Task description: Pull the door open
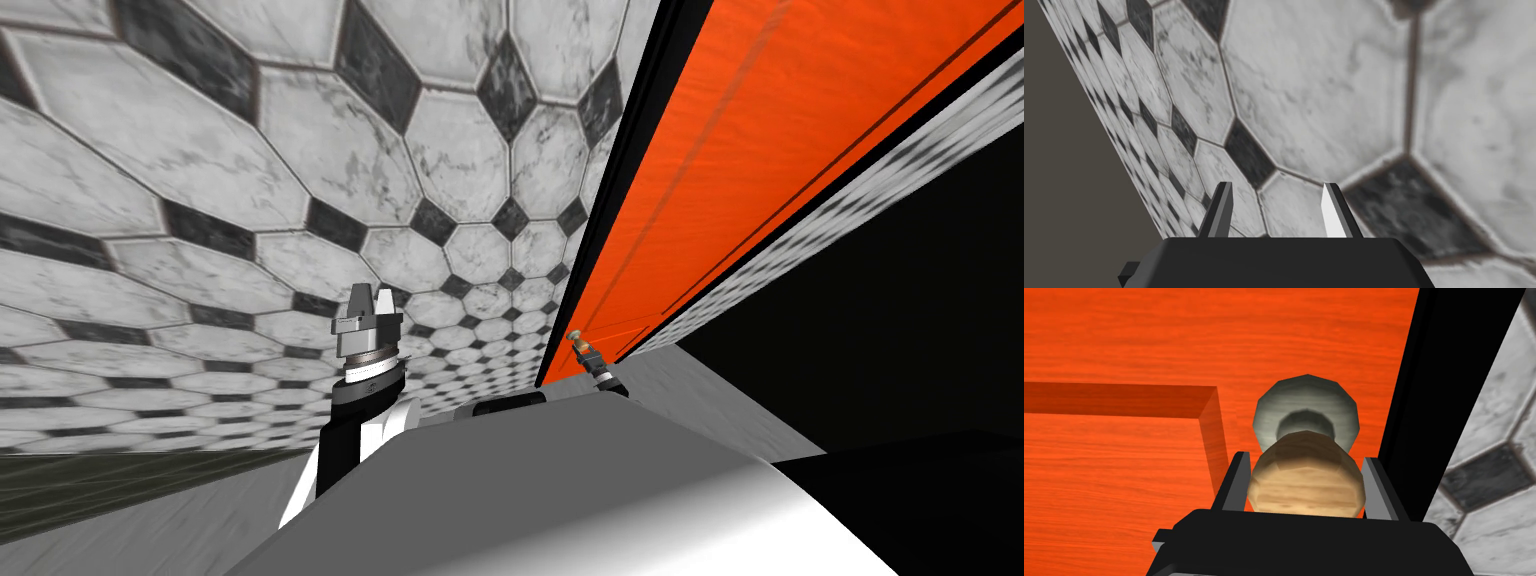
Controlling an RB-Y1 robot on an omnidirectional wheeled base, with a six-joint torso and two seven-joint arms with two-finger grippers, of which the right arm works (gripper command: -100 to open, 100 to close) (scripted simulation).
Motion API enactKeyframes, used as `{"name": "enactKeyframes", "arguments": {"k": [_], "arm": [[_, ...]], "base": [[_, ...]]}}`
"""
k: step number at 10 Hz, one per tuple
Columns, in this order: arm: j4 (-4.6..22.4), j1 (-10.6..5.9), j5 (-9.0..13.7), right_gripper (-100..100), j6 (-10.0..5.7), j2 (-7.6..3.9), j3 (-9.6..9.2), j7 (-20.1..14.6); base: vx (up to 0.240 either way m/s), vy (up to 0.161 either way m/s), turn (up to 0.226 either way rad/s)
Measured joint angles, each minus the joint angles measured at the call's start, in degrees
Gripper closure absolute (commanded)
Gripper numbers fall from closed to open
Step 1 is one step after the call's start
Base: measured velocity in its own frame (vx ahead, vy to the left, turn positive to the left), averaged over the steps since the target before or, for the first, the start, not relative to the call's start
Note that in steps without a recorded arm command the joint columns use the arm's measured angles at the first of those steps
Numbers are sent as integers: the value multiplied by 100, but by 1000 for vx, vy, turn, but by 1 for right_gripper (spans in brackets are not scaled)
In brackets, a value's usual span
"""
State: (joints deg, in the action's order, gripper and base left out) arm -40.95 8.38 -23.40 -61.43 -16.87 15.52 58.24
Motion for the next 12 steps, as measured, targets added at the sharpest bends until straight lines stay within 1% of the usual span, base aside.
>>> {"name": "enactKeyframes", "arguments": {"k": [2,5,9,12], "arm": [[6,8,-1,100,3,1,-1,-2],[19,-22,146,100,37,-12,-36,-283],[-3,-44,361,100,85,-6,-113,-747],[18,-87,583,100,108,-7,-186,-1211]], "base": [[-22,-10,51],[-68,-36,89],[-64,-32,86],[-72,-39,117]]}}
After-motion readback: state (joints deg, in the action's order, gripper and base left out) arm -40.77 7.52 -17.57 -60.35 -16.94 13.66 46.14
